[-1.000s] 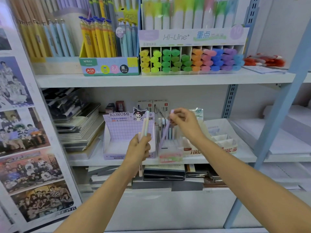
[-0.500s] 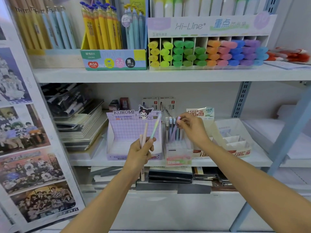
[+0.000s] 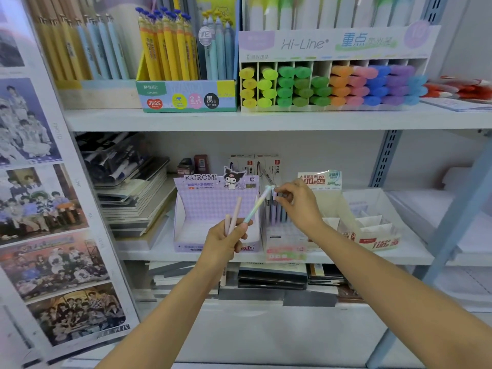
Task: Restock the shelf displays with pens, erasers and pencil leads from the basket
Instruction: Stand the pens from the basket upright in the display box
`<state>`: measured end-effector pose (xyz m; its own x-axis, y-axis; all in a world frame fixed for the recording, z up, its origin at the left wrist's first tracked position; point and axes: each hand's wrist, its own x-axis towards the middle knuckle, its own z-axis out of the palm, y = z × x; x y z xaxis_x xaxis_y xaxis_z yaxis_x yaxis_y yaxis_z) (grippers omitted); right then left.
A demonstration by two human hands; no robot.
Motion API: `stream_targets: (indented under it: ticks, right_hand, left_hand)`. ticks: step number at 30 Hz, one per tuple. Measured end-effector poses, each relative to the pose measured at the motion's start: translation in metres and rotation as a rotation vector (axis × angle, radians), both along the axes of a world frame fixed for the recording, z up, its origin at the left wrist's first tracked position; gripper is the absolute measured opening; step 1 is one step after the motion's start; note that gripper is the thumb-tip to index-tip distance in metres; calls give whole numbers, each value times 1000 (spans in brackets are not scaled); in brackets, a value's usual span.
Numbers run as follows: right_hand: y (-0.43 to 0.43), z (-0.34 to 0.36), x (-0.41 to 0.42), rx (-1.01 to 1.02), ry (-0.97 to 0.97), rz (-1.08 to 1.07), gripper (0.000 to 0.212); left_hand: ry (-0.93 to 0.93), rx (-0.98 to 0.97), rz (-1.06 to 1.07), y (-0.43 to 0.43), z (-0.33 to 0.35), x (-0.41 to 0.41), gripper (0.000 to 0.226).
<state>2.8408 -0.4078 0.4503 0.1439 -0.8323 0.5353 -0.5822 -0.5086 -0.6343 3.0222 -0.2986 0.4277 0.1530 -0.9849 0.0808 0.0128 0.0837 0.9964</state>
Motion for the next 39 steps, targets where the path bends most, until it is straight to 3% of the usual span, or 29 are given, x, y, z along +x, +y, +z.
stream_targets:
  ticks: [3,6,8,17,22,26,32,35,39]
  right_hand:
    - [10,10,-4,53,-148,56,28]
    - [27,23,-9,213,-413,336,29]
    - [39,28,-16,265,-406,441,24]
    - [77,30,-42,395,-731,399,11]
    - [97,27,-47,589,-535,493,13]
    - [103,28,-49,660,-310,542,20]
    - [97,43,-30,343,-341,443,29]
    - [89,43,-20,250,-216,431,25]
    - [78,39,-20,233,-219,399,13]
  left_hand:
    - [-9,8,-22,5,4,0,16]
    - [-30,17,-50,10,9,-4,16]
    - [-24,26,-69,15,13,-10,17]
    - [282,32,65,21,30,-15,16]
    - [476,-55,136,25,42,-28,6]
    - [383,-59,143,28,45,-34,24]
    - [94,-54,78,34,49,-46,20]
    - [42,-91,-9,32,43,-50,6]
    - [59,-47,-14,22,39,-47,12]
